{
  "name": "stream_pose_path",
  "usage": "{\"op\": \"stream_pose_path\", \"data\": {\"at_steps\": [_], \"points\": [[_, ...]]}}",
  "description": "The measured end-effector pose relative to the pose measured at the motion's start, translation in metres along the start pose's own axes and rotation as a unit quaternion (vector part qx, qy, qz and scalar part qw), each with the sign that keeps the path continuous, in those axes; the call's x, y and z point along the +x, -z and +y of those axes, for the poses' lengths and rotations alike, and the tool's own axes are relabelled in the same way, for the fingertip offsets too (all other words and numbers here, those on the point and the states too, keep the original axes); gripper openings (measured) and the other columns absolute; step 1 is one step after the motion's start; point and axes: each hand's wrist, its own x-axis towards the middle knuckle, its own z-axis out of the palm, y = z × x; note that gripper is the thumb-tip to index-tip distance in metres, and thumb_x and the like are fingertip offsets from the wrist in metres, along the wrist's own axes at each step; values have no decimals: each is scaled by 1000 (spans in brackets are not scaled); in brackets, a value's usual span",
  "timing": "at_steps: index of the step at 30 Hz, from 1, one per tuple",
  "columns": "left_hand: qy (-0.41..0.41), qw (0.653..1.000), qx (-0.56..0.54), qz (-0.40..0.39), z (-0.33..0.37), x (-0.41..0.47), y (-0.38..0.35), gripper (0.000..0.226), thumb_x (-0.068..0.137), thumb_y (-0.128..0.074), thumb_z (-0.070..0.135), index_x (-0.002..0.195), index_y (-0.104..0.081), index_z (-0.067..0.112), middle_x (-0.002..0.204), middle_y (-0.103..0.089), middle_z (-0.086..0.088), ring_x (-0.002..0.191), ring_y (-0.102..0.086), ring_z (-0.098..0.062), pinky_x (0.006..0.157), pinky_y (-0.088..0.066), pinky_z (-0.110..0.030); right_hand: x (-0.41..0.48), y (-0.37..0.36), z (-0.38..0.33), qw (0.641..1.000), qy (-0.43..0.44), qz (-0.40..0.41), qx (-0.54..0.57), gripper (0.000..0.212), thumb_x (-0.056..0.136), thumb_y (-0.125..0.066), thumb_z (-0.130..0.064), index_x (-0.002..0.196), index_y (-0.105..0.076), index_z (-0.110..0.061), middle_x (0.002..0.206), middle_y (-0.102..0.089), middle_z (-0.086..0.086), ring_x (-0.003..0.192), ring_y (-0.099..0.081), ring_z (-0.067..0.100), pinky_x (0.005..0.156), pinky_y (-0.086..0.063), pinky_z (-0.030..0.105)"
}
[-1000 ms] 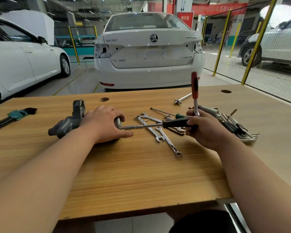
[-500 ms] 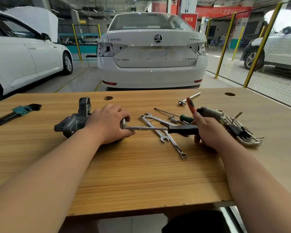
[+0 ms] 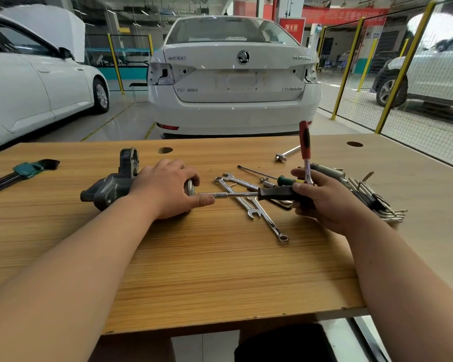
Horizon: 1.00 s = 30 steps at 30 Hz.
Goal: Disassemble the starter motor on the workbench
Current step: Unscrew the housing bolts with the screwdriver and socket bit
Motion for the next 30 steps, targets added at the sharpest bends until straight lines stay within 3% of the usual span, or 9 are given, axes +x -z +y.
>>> {"op": "stream_pose_path", "data": {"at_steps": [3,7,14,19,21,23,26,30], "points": [[-5,1000,9,2,0,0,1,82,49,-17,100,106,-47,49,126,-49,13,117,-42,-14,84,-36,-38,1,0,-1,997,-1,-21,77,39,90,-60,1,119,-64,-25,119,-61,13,90,-72,24,67,-57,30],[-9,1000,17,13,1,0,-1,71,56,-30,94,108,-48,49,124,-49,14,115,-42,-14,79,-34,-36,-1,-4,-3,982,-21,-12,186,34,91,-52,8,117,-61,-13,125,-56,18,108,-64,30,72,-59,32],[-9,999,30,22,3,-1,-2,70,58,-30,91,109,-49,47,123,-50,14,113,-43,-14,75,-31,-34,-2,-9,-5,973,-48,26,223,19,95,-58,-11,111,-61,-1,117,-64,20,92,-73,25,66,-60,28],[-5,999,27,15,4,-1,-1,65,62,-36,90,110,-49,47,123,-49,14,113,-41,-14,77,-33,-36,1,-13,-7,953,-65,57,290,22,98,-56,-25,109,-59,-6,80,-76,9,80,-75,23,58,-59,31],[-3,1000,18,14,4,-1,0,66,61,-36,90,109,-49,47,123,-49,14,114,-41,-14,81,-36,-37,1,-15,-7,948,-72,55,306,22,99,-54,-26,114,-57,-9,82,-77,9,81,-75,25,57,-60,34],[-3,1000,17,15,4,-2,0,65,61,-38,89,109,-49,47,124,-48,14,114,-41,-14,84,-37,-38,1,-20,-8,963,-96,54,247,20,100,-54,-28,113,-54,-14,89,-76,13,80,-75,29,54,-61,36],[-2,1000,20,10,4,-2,0,65,60,-38,90,110,-48,48,125,-48,14,114,-40,-14,84,-36,-37,0,-25,-8,986,-105,98,84,22,98,-54,-40,99,-55,-18,70,-75,8,59,-71,23,51,-57,33],[6,1000,20,-8,2,0,2,79,51,-30,97,111,-47,49,127,-47,14,116,-39,-14,84,-36,-38,-2,-14,-6,993,-62,88,-58,35,99,-46,-49,102,-65,-20,56,-59,3,42,-50,15,43,-41,29]]}}
